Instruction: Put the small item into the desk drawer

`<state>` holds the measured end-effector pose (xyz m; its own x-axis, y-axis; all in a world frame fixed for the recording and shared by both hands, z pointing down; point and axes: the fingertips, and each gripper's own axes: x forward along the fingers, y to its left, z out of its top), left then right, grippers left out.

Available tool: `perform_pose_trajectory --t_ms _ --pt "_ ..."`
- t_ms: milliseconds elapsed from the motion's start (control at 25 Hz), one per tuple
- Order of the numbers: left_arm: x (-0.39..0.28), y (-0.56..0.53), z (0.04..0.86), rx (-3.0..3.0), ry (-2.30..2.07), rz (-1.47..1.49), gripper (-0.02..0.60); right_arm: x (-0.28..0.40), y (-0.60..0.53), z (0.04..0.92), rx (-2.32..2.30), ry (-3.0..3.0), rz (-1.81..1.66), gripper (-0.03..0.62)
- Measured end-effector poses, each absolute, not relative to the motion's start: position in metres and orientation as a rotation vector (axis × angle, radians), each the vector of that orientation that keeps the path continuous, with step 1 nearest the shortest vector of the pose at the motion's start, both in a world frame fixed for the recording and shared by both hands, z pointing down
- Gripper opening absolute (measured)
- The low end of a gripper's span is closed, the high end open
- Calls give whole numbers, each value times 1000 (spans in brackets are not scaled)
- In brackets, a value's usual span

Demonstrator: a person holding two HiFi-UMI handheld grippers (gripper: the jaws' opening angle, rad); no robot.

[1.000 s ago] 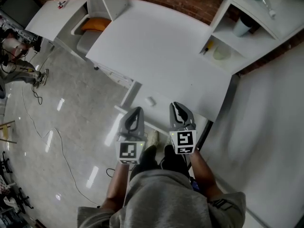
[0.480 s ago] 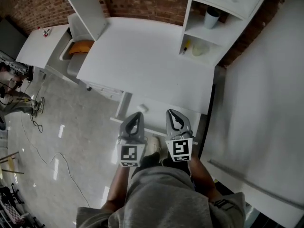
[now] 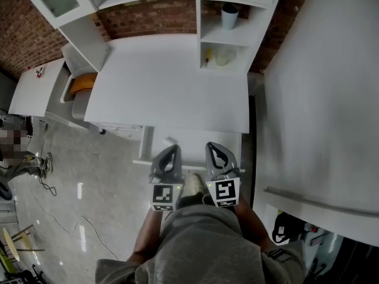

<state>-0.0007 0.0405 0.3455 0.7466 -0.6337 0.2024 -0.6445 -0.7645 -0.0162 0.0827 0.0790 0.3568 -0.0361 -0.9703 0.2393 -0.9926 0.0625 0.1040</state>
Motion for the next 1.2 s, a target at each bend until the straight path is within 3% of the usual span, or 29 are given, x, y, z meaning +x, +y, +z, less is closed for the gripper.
perform_pose_trajectory --t_ms 1200 --pt "37 36 369 2950 -786 372 12 110 85 377 2130 -1948 248 3"
